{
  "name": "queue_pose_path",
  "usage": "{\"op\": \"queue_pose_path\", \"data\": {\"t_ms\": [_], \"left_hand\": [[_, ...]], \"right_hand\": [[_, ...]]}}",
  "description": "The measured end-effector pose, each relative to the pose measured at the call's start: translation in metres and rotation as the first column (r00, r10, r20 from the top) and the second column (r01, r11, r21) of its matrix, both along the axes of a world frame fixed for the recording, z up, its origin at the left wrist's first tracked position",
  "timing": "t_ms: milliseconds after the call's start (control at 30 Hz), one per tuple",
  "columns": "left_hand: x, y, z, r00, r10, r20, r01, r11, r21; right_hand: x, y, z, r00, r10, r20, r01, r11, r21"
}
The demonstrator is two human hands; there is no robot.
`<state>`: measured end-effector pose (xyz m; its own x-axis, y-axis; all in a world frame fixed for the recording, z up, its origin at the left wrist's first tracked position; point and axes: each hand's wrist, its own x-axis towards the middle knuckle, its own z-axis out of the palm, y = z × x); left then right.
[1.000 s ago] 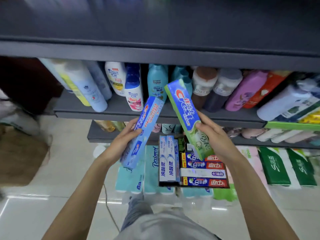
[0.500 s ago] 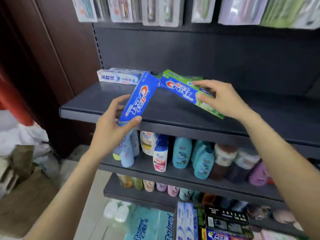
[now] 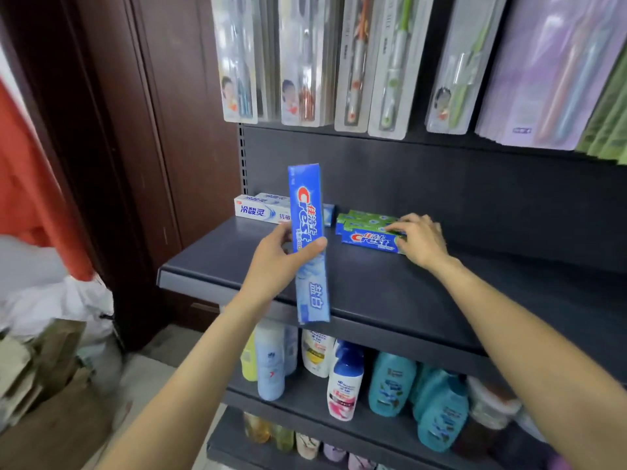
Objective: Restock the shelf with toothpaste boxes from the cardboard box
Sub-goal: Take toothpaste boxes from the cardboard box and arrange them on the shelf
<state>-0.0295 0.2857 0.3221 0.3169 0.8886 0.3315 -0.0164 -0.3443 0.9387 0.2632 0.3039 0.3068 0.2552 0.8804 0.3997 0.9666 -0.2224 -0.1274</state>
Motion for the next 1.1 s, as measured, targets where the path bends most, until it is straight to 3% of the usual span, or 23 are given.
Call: {"op": "queue_pose_path", "data": {"t_ms": [67, 100, 167, 200, 233, 267, 333, 400, 433, 467, 533, 633, 733, 833, 900, 1000, 1100], "left_hand": [[0.012, 0.004, 0.002, 0.996, 0.033, 0.083, -0.028, 0.998, -0.059], [0.02, 0.007, 0.003, 0.988, 0.043, 0.145, -0.027, 0.993, -0.113], [0.037, 0.01, 0.008, 0.951, 0.053, 0.306, 0.021, 0.972, -0.234], [0.047, 0.011, 0.01, 0.924, 0.061, 0.377, 0.05, 0.959, -0.278], [0.058, 0.011, 0.011, 0.904, 0.066, 0.421, 0.072, 0.95, -0.303], [0.069, 0.011, 0.011, 0.896, 0.054, 0.441, 0.099, 0.943, -0.317], [0.086, 0.011, 0.008, 0.929, -0.044, 0.368, 0.176, 0.926, -0.333], [0.094, 0.011, 0.002, 0.973, -0.223, 0.053, 0.228, 0.917, -0.328], [0.095, 0.013, -0.002, 0.943, -0.294, -0.156, 0.241, 0.926, -0.29], [0.096, 0.017, -0.008, 0.898, -0.302, -0.32, 0.243, 0.947, -0.212], [0.098, 0.026, -0.018, 0.858, -0.183, -0.48, 0.203, 0.979, -0.01], [0.106, 0.035, -0.025, 0.828, 0.01, -0.561, 0.166, 0.95, 0.263], [0.12, 0.05, -0.031, 0.741, 0.17, -0.65, 0.207, 0.863, 0.461], [0.129, 0.066, -0.037, 0.569, 0.286, -0.771, 0.254, 0.831, 0.495], [0.13, 0.072, -0.038, 0.516, 0.356, -0.779, 0.251, 0.807, 0.535], [0.124, 0.065, -0.034, 0.562, 0.395, -0.727, 0.224, 0.773, 0.593], [0.111, 0.031, -0.028, 0.734, 0.321, -0.599, 0.217, 0.724, 0.654]], "right_hand": [[-0.017, -0.005, 0.006, 0.974, 0.094, -0.206, -0.062, 0.986, 0.155], [-0.03, -0.012, 0.012, 0.9, 0.216, -0.378, -0.133, 0.963, 0.233], [-0.06, -0.037, 0.026, 0.615, 0.41, -0.674, -0.3, 0.912, 0.281], [-0.07, -0.051, 0.032, 0.49, 0.427, -0.759, -0.382, 0.889, 0.253], [-0.074, -0.061, 0.035, 0.44, 0.42, -0.794, -0.447, 0.869, 0.211], [-0.074, -0.069, 0.036, 0.45, 0.418, -0.79, -0.48, 0.859, 0.181], [-0.063, -0.079, 0.035, 0.57, 0.422, -0.705, -0.445, 0.88, 0.167], [-0.044, -0.083, 0.031, 0.71, 0.398, -0.581, -0.349, 0.916, 0.2], [-0.033, -0.083, 0.028, 0.76, 0.376, -0.529, -0.315, 0.926, 0.207], [-0.022, -0.083, 0.025, 0.801, 0.353, -0.484, -0.296, 0.936, 0.192], [0.002, -0.077, 0.016, 0.869, 0.296, -0.397, -0.278, 0.955, 0.104], [0.023, -0.062, 0.0, 0.959, 0.187, -0.213, -0.194, 0.981, -0.012], [0.026, -0.048, -0.01, 0.995, 0.05, -0.091, -0.043, 0.996, 0.076], [0.025, -0.042, -0.012, 0.987, 0.046, -0.152, -0.027, 0.992, 0.127], [0.025, -0.049, -0.01, 0.975, 0.073, -0.212, -0.039, 0.987, 0.158], [0.017, -0.083, -0.005, 0.958, 0.122, -0.26, -0.044, 0.957, 0.287], [-0.007, -0.141, -0.007, 0.949, 0.188, -0.252, -0.06, 0.895, 0.443]]}}
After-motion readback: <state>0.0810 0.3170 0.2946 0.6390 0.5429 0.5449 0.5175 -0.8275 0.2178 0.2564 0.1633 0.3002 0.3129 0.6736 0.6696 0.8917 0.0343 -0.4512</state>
